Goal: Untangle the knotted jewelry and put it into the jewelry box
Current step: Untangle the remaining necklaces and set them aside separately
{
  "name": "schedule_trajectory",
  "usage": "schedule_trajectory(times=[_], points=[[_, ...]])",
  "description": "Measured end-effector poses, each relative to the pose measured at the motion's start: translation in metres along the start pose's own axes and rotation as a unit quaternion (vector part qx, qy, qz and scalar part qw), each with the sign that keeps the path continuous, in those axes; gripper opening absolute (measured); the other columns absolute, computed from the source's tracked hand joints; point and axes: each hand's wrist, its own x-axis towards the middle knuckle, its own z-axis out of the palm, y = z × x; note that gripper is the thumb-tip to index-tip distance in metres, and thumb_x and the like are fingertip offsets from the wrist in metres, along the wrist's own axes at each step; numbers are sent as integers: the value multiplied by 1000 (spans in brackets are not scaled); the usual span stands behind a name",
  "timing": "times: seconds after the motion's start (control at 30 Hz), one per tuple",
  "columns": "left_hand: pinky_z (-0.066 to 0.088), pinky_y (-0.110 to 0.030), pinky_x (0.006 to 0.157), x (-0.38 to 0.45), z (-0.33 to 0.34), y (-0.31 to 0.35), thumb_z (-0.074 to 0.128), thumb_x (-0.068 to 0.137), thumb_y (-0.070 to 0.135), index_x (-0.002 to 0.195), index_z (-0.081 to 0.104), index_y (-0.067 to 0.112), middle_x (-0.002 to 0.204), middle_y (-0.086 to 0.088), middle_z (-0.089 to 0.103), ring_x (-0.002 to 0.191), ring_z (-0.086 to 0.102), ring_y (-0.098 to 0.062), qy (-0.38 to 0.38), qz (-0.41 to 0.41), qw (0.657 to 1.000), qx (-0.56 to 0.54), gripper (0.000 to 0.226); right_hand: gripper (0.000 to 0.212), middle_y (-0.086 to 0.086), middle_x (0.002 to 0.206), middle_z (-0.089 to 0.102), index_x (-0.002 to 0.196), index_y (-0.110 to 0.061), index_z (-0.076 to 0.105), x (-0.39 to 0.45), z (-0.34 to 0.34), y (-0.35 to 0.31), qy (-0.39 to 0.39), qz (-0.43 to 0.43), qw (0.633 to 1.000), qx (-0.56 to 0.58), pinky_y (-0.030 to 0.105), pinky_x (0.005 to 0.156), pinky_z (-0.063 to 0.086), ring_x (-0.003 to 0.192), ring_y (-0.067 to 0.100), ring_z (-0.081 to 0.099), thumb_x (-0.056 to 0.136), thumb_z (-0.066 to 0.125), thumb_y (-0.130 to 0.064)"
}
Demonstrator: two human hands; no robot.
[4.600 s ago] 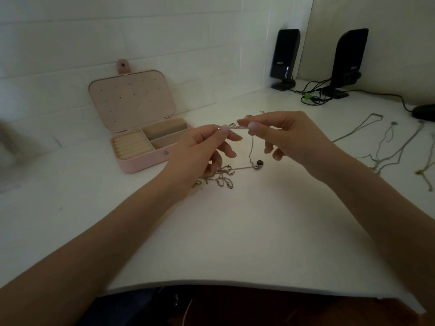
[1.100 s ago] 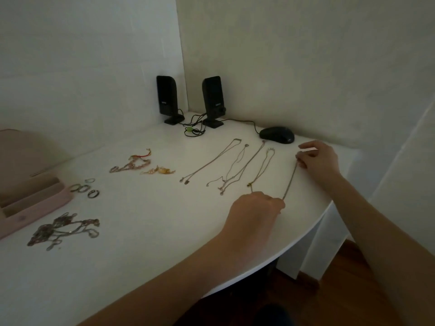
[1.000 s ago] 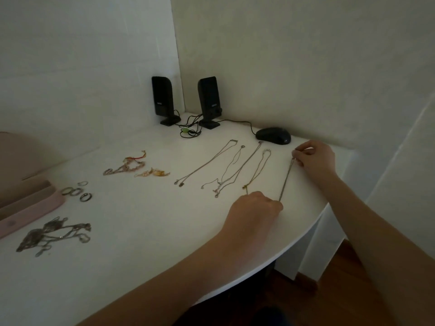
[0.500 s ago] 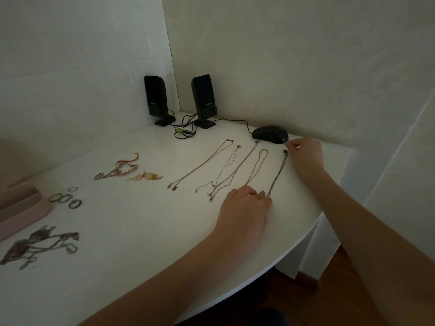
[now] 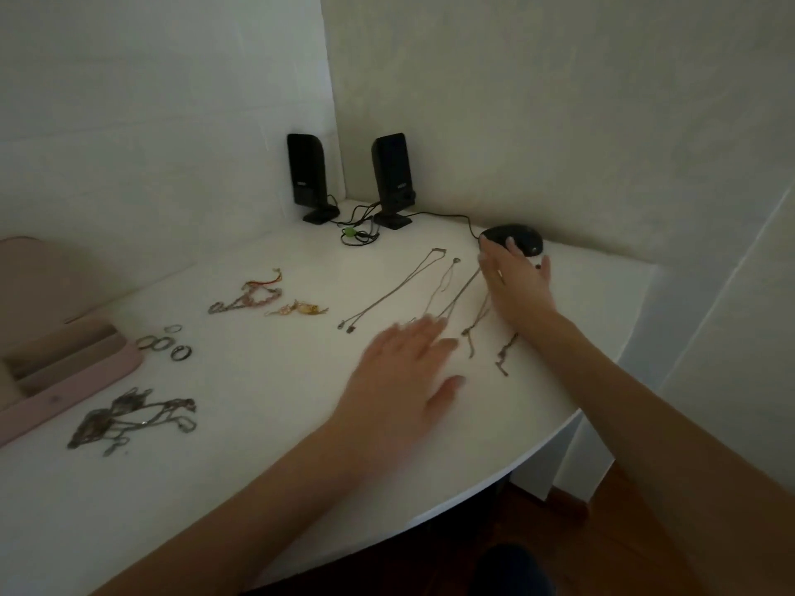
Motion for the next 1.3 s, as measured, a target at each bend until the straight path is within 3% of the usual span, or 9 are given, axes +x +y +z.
schedule_trajectory(times=[0.13,0.27,0.37,0.57,0.67,0.87,1.1,1.2,1.3], points=[[44,-32,80,-56,-37,-67,49,84,26,92,69,17,98,-1,70,91,64,-25,71,-114,990,33,22,26,-5,93,69,108,-19,66,-31,18,-100,-11,-155,981,119,40,102,41,88,11,62,100,46,-33],[56,-41,74,-117,-73,-123,75,76,12,113,66,7,107,-13,69,99,63,-34,-28,-257,951,168,38,33,-4,117,62,121,-18,64,-62,50,-192,-274,-291,905,147,17,80,41,97,10,56,89,67,-24],[48,-40,94,-150,-85,-146,53,94,26,131,54,11,128,-10,59,120,51,-27,-83,-310,936,143,39,49,1,129,53,129,-18,57,-72,78,-238,-365,-304,874,106,17,83,36,111,16,52,84,73,-28],[51,-36,58,-168,-84,-165,46,87,20,80,68,11,76,-8,66,70,62,-31,14,-235,967,95,24,29,-6,94,50,105,-14,65,-83,112,-282,-347,-311,874,140,4,59,34,71,2,45,80,76,-25],[45,-32,63,-168,-76,-175,44,89,22,81,62,13,76,0,62,72,57,-21,69,-240,967,54,22,15,-9,79,51,91,-13,62,-83,122,-282,-323,-308,882,153,6,57,35,65,1,44,85,70,-26],[43,-17,68,-158,-80,-183,51,97,15,82,53,19,75,-1,62,67,56,-11,291,-416,827,-239,16,16,6,87,65,86,-14,52,-78,128,-277,-302,-256,890,224,13,59,39,67,6,53,95,58,-27],[45,-20,50,-155,-84,-181,53,95,11,83,59,12,64,2,59,49,52,-3,298,-403,717,-484,14,11,13,89,72,79,-9,51,-84,121,-282,-299,-118,854,409,18,61,47,67,12,65,90,52,-5],[43,-16,44,-155,-87,-179,55,93,9,95,62,7,77,1,69,56,58,-3,267,-392,717,-511,8,7,-1,90,67,90,-14,62,-89,122,-282,-247,-175,891,338,21,66,46,72,12,60,86,58,-11],[45,-16,44,-156,-88,-174,66,84,9,102,64,6,74,1,73,60,65,-7,266,-385,727,-503,18,17,4,94,68,102,-13,67,-96,117,-287,-287,-185,861,376,20,71,47,75,9,58,90,56,-8]])
